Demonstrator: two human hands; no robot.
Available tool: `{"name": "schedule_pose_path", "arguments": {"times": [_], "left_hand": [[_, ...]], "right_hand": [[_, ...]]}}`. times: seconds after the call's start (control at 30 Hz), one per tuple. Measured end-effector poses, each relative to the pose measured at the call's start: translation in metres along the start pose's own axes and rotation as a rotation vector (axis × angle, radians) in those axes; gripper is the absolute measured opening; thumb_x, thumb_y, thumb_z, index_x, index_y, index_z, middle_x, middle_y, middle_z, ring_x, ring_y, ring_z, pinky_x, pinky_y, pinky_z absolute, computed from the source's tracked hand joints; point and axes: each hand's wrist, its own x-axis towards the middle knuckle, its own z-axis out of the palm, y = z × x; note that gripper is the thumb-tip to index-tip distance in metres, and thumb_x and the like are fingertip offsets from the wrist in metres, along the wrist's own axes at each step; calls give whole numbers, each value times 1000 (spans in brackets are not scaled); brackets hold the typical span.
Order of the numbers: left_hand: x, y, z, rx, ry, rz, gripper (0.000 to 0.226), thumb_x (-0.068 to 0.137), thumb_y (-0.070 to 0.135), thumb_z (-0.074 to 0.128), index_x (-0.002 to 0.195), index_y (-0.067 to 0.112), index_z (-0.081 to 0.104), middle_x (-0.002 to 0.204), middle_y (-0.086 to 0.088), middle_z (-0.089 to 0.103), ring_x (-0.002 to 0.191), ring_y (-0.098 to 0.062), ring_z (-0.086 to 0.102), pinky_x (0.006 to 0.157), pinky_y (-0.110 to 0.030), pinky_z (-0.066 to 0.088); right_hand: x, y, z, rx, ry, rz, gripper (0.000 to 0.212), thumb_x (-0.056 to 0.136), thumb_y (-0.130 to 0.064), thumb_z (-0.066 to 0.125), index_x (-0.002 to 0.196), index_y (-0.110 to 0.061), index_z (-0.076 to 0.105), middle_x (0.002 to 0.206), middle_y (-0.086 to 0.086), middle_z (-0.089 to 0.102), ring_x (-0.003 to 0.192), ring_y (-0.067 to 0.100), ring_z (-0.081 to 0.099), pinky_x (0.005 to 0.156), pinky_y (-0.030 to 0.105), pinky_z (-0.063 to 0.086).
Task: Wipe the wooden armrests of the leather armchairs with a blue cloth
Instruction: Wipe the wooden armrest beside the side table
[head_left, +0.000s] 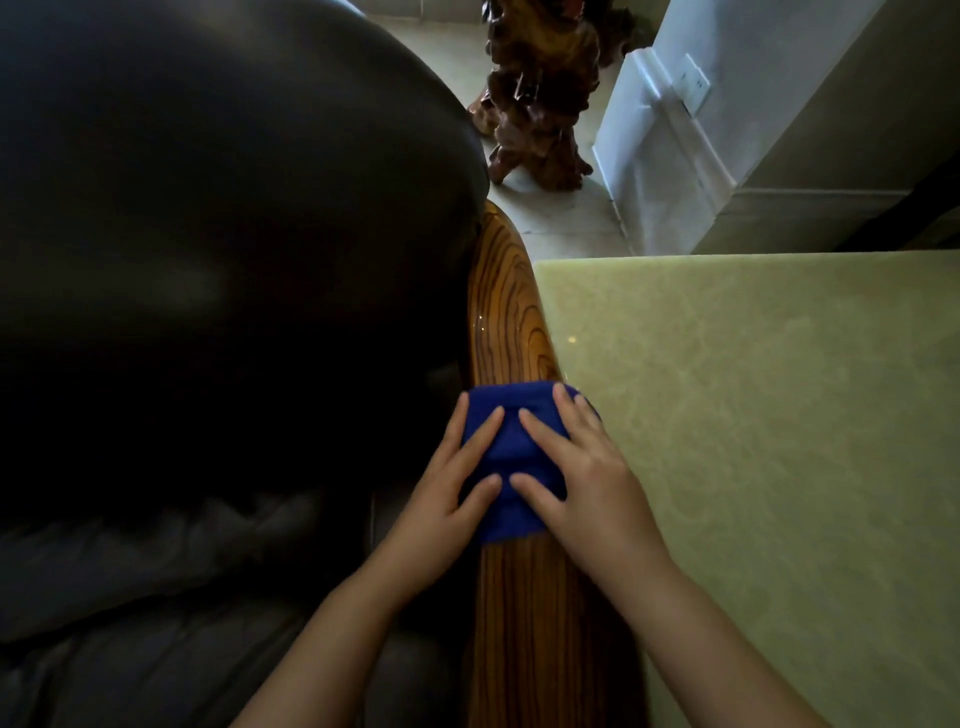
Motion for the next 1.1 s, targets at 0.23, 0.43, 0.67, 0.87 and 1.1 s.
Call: {"name": "schedule_pose_path", "arguments": {"times": [0.23,0.43,0.67,0.87,1.1], "left_hand": [[34,13,-2,213,159,-40,57,89,13,53,139,27,32,157,5,4,135,0,8,98,7,5],[12,51,-5,481,183,-101,42,84,8,55,125,16,54,141,-5,48,128,-18,47,108,-27,34],[-19,144,-73,386,15,-170,29,79,10,65,106,18,68,106,-1,69,97,-10,62,90,-30,53],[-51,263,-156,481,49,-121,25,68,13,72,91,21,73,85,5,71,76,-1,62,63,-6,47],[-160,410,-263,607,260,-127,15,65,16,71,79,21,74,64,12,65,57,6,56,52,-1,40]], "right_hand": [[35,5,-10,57,-22,59,61,83,-29,64,138,-28,38,156,2,20,142,17,20,113,27,18],[13,-8,-28,-181,-76,28,43,82,-19,58,124,-24,54,132,10,49,122,28,44,98,34,40],[-4,-65,-113,-4,-170,131,26,71,-32,67,97,-34,68,96,-5,63,89,19,60,75,34,51],[-6,-155,-221,96,-211,-52,20,68,-27,73,87,-32,69,76,-15,60,71,5,58,61,26,49],[-34,-317,-315,69,-150,-328,23,64,-31,72,87,-33,70,71,-17,59,74,8,60,70,31,53]]}}
